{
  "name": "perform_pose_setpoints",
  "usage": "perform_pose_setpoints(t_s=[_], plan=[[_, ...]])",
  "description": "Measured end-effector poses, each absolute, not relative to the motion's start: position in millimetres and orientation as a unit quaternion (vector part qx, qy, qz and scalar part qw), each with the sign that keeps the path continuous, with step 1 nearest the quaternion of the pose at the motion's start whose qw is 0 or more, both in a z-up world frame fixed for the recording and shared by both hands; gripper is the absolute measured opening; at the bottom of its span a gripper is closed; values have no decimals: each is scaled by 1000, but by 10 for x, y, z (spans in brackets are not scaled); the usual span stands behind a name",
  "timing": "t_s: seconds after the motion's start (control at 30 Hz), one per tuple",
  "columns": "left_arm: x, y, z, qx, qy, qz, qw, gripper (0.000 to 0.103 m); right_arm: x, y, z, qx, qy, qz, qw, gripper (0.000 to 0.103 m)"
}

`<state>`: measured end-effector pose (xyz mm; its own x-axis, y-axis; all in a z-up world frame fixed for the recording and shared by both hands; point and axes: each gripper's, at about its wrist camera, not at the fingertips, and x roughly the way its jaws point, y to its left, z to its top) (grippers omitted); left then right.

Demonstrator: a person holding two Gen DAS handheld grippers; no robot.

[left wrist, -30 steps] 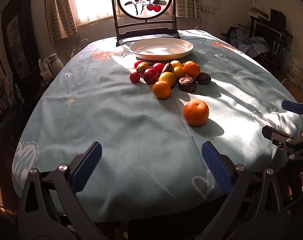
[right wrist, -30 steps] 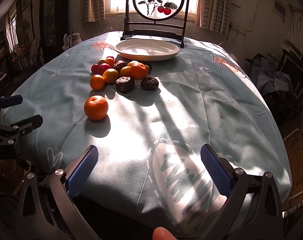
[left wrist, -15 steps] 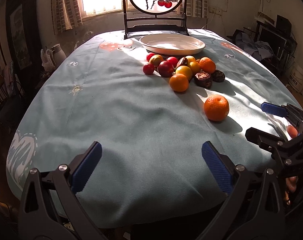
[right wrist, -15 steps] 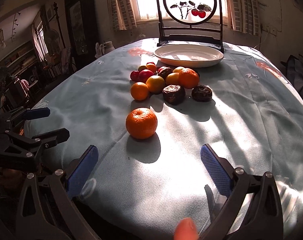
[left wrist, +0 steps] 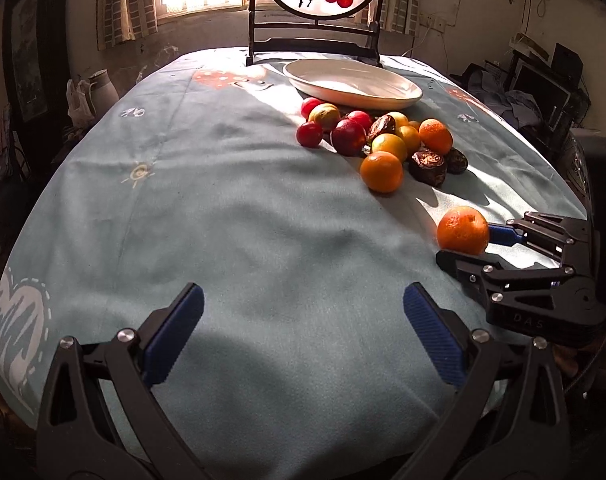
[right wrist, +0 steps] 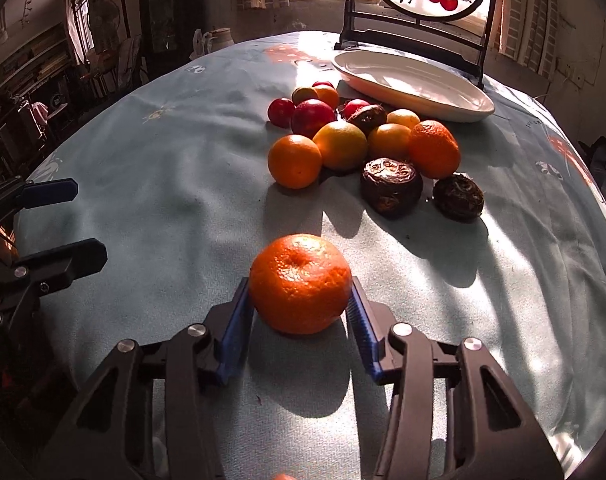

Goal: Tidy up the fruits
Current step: 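Grasp the large orange with the right tool while the left tool grasps another orange, then lower the orange onto the white plate and open the left tool while the right tool carries its orange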

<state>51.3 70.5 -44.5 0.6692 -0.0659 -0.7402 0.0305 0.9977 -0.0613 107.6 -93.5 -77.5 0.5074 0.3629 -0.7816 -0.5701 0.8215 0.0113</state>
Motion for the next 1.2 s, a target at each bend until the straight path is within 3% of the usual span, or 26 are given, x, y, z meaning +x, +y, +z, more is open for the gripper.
perform_pose_setpoints(t_s=[0.17, 0.23, 0.3, 0.37, 0.53, 0.67, 0.87, 0.93, 1.2], plan=[[839, 498, -361, 6, 397, -73, 915, 98, 1230, -1311, -692, -37, 420, 290, 859, 45], [993, 380, -338, 22, 391, -98, 915, 91, 1299, -1514, -632, -11, 404, 275, 873, 45], [1172, 257, -344, 33, 396, -118, 910, 74, 1377, -1678, -624, 9, 403, 254, 879, 45], [1339, 159, -369, 43, 400, -130, 906, 67, 1463, -1788, -669, 48, 424, 262, 866, 45], [1613, 58, -423, 45, 413, -141, 899, 65, 1464, -1780, -672, 57, 427, 283, 857, 45], [1755, 58, -524, 38, 433, -139, 890, 48, 1387, -1729, -641, 42, 415, 298, 858, 45], [1821, 80, -609, 31, 446, -143, 883, 48, 1427, -1727, -648, 48, 420, 302, 855, 45], [1816, 65, -623, 28, 448, -157, 880, 41, 1448, -1725, -654, 50, 423, 304, 852, 45], [1838, 201, -396, 4, 430, -183, 884, 41, 1676, -1795, -519, 94, 421, 344, 834, 45]])
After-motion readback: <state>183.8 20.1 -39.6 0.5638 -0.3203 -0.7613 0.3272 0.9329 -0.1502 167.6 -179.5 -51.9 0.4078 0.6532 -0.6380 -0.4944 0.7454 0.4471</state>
